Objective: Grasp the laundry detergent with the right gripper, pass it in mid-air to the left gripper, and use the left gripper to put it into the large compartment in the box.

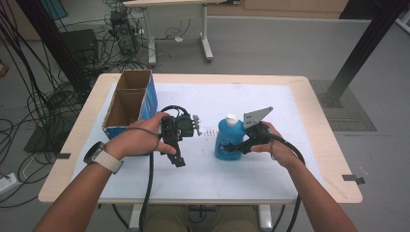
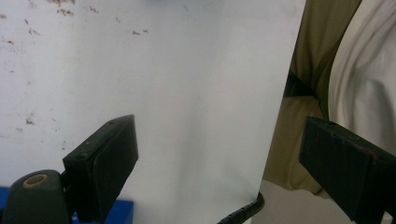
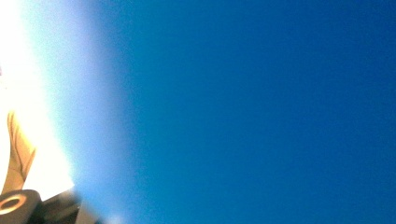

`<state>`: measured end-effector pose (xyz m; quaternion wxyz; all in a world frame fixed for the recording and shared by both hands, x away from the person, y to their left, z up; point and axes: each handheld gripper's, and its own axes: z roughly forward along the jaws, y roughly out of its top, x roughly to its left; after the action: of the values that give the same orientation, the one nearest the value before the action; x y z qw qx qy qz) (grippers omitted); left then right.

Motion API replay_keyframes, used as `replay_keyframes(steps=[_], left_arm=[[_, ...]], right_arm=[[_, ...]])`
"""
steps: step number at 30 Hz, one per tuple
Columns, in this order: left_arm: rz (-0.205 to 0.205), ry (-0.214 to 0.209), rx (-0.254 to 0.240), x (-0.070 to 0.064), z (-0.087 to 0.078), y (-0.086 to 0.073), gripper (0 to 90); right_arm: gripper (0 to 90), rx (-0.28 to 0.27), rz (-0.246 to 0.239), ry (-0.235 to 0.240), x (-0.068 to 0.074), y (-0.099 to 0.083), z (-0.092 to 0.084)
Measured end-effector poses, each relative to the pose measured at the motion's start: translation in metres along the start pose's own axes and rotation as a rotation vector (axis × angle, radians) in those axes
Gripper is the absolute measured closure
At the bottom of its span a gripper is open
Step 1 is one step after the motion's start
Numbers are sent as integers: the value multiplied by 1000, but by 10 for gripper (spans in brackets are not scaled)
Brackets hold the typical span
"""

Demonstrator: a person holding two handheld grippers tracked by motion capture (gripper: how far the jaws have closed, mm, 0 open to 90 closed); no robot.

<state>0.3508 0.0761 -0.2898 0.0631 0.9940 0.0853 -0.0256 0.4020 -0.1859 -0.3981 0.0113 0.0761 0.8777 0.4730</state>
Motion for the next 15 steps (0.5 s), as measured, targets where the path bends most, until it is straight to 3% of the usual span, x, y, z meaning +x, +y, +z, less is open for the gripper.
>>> replay_keyframes(steps=[15], left_arm=[[-15, 8, -11, -1, -3, 0, 114]], right_arm=[[433, -13, 12, -12, 1, 3, -1]])
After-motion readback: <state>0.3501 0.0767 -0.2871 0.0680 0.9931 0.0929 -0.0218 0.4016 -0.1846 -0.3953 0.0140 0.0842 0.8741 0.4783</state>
